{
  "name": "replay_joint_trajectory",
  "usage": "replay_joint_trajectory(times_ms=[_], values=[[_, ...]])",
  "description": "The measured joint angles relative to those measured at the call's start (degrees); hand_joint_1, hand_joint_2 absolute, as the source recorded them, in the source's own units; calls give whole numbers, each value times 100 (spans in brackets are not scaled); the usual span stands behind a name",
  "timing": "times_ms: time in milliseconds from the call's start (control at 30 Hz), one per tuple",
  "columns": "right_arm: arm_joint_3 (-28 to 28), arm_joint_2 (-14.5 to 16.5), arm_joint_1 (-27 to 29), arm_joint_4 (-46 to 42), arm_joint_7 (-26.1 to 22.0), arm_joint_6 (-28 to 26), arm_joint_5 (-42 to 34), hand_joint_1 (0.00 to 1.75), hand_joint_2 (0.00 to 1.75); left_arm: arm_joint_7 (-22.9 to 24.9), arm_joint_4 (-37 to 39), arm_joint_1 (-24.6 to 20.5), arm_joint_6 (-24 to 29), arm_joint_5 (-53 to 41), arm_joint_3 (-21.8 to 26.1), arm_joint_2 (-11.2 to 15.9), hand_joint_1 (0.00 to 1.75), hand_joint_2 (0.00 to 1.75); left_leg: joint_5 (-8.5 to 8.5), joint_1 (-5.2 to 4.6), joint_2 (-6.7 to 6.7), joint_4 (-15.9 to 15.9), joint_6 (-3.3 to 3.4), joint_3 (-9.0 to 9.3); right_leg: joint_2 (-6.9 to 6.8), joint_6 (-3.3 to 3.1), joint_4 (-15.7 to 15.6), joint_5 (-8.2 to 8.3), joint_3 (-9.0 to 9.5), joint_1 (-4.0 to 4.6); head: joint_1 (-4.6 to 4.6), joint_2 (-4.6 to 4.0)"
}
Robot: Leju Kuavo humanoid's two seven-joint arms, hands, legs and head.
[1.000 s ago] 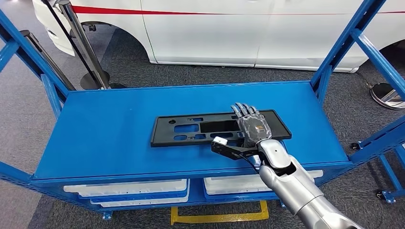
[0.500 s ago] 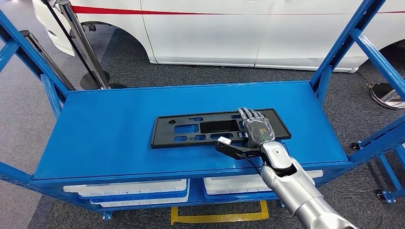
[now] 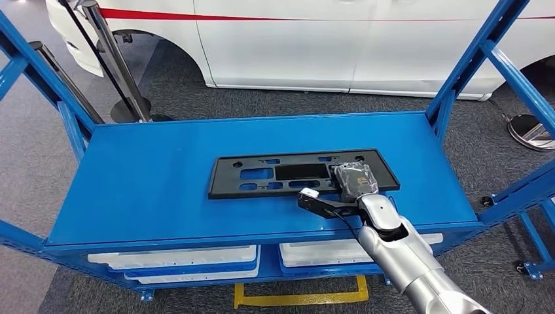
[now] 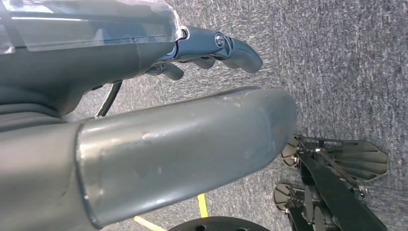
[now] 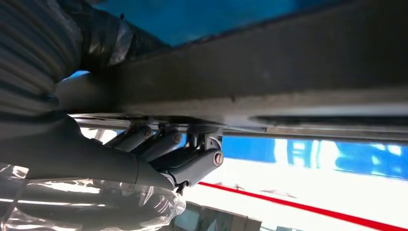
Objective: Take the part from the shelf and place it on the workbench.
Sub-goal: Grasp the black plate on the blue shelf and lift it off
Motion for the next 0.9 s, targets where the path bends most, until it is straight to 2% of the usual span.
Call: replay_joint_trajectory(times_ms=[33, 167, 467, 733, 900], values=[[-1, -1, 7, 1, -3, 4, -9, 175, 175, -13, 0, 1, 1, 13, 3, 0, 0, 0, 0, -1, 1, 0, 0, 0, 0, 0, 0, 0, 0, 0, 0, 0], [-3, -2, 13, 7, -6, 8, -36, 175, 175, -116, 0, 2, -36, 115, 43, 0, 0, 175, 0, -1, 3, 0, 0, 1, 1, 0, 0, 0, -1, 0, 0, 0], [-90, -14, 48, 9, -17, 12, -92, 175, 175, -169, -57, 85, -361, 259, 173, 2, 0, 175, -1, -1, 3, 0, 0, 1, 2, 0, 0, -1, -2, 0, 0, 0], [-121, -25, 56, 6, -49, 2, -117, 175, 175, -71, -126, 118, -374, 209, 202, 2, 0, 175, -1, -1, 3, 0, 0, 2, 2, 0, 0, 0, -2, 0, 0, 0], [-244, -42, 181, -209, -229, -370, -180, 175, 175, 96, -136, 117, -229, 76, 225, 2, 0, 175, -1, -1, 3, 0, 0, 0, 2, 0, 0, 0, -2, 0, 0, 0]])
